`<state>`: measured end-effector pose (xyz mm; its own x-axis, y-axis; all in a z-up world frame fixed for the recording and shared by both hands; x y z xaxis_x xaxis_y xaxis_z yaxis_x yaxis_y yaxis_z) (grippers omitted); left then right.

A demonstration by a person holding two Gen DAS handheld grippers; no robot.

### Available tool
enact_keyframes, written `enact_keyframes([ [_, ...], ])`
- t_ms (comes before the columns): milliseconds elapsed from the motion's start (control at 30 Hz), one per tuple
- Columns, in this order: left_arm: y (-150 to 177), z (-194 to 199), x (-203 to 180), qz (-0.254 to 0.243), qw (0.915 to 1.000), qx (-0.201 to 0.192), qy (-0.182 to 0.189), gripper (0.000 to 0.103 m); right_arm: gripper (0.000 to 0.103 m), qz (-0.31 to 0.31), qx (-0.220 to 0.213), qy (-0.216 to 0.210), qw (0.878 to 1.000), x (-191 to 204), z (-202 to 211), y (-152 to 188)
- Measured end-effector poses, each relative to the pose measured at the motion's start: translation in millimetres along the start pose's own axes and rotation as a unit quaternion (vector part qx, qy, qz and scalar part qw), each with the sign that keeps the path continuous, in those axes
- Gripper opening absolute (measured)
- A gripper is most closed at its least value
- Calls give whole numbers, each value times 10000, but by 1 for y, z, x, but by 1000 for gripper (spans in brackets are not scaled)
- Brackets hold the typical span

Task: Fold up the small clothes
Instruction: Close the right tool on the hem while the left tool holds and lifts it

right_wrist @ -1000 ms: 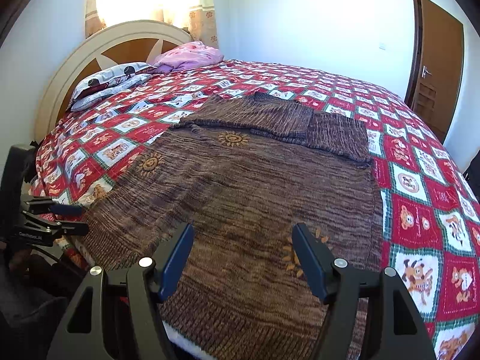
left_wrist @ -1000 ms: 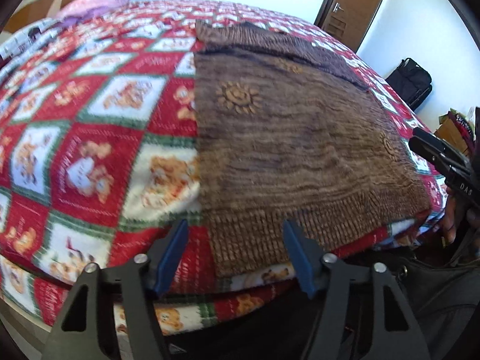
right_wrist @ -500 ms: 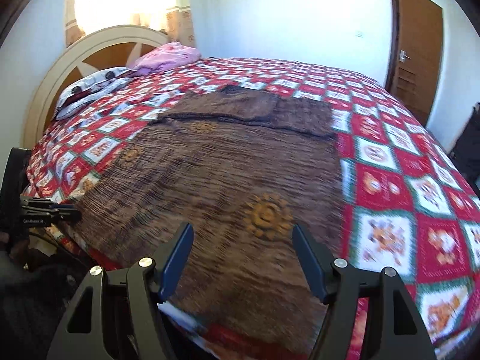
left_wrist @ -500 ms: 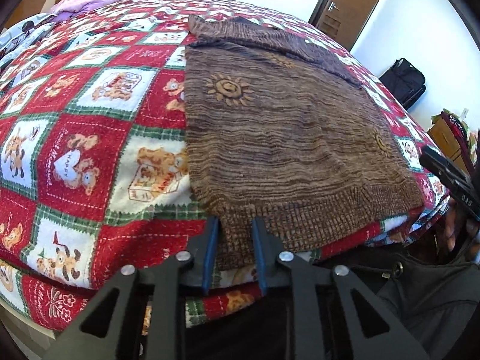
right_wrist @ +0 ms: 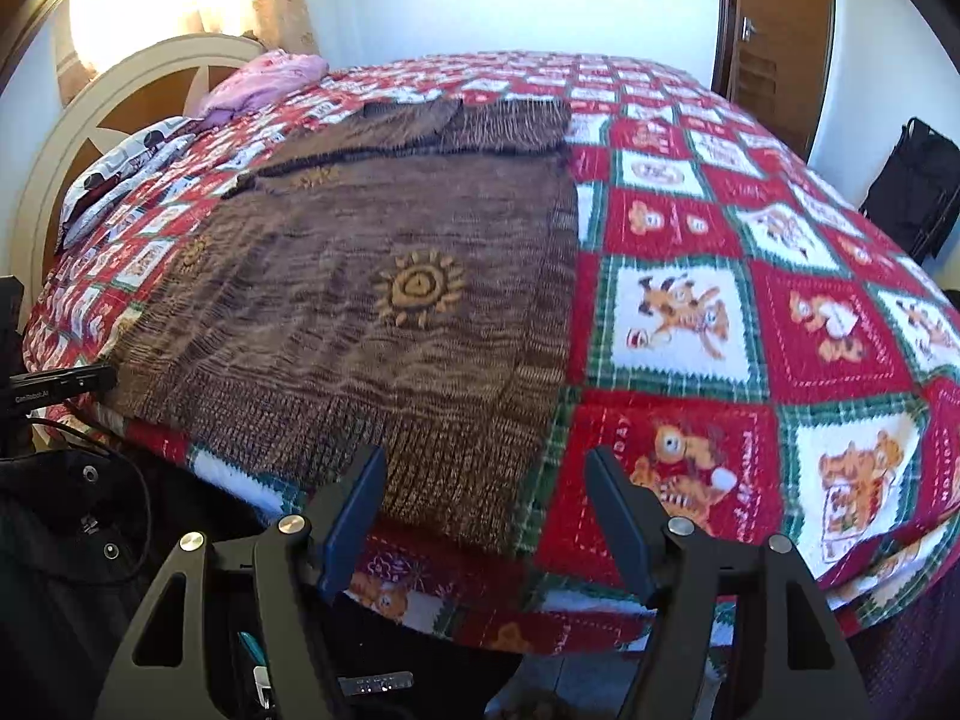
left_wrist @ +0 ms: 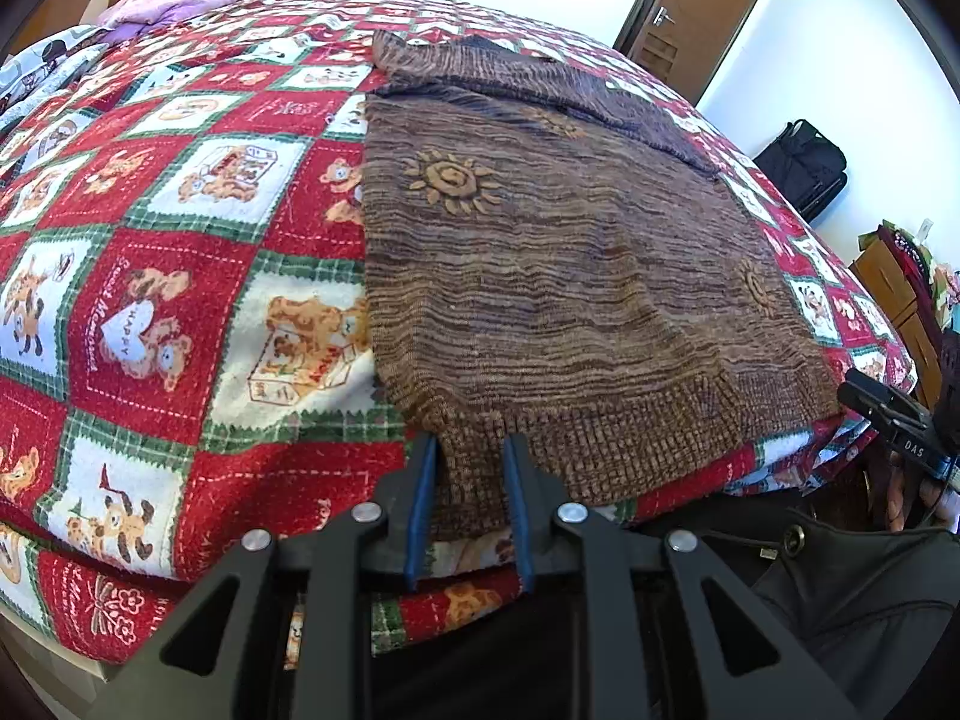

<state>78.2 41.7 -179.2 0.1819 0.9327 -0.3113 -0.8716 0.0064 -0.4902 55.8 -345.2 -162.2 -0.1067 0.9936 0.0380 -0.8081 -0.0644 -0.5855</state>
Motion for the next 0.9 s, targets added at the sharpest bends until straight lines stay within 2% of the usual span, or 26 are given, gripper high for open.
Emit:
enact_keyframes([
  [33, 0, 0, 0, -1, 10000, -4, -17, 24, 62, -17, 84, -62, 9999, 2, -2, 2],
  [100, 0, -1, 0, -15, 10000, 12, -43, 24, 44, -12, 125, -137, 9998, 5, -4, 4],
  [167, 0, -1, 0, -22, 10000, 25, -46, 25, 36, 48, 119, -248, 9996, 10, -5, 5],
  [233, 0, -2, 1, 14, 10000, 26, 7, 25, 15, -13, 60, -354, 9994, 10, -5, 5],
  [300, 0, -1, 3, 35, 9999, 5, 150, 23, 12, -175, -14, -515, 9985, 5, -5, 5],
  [333, 0, -1, 5, 66, 9998, -5, 208, 8, 10, -252, -78, -601, 9978, 3, -4, 4],
  [400, -1, 0, 7, 143, 9993, -23, 341, 9, 9, -323, -208, -687, 9969, 2, -1, 3],
  [500, -6, 9, 7, 117, 9984, -301, 471, 8, 8, -407, -417, -762, 9954, 0, 3, 0],
  [667, -19, 28, 4, -18, 9953, -818, 523, 8, 8, -476, -1004, -877, 9899, -2, 24, -13],
  [900, -47, 39, 8, -4, 9921, -1124, 554, 8, 8, -463, -1582, -799, 9831, -2, 45, -47],
])
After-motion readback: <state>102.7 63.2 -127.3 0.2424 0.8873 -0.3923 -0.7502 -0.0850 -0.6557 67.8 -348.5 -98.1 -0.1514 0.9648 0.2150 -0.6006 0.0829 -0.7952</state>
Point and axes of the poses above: each gripper's, at about its wrist camera, not at the fingertips, and z roughly against the way its jaws point, x to its left, y to its underside, the point moved 5 cm from there along -z, roughly the way its jaws point, and after that the axes turned 4 degrees about y, right-handed, at the moved point
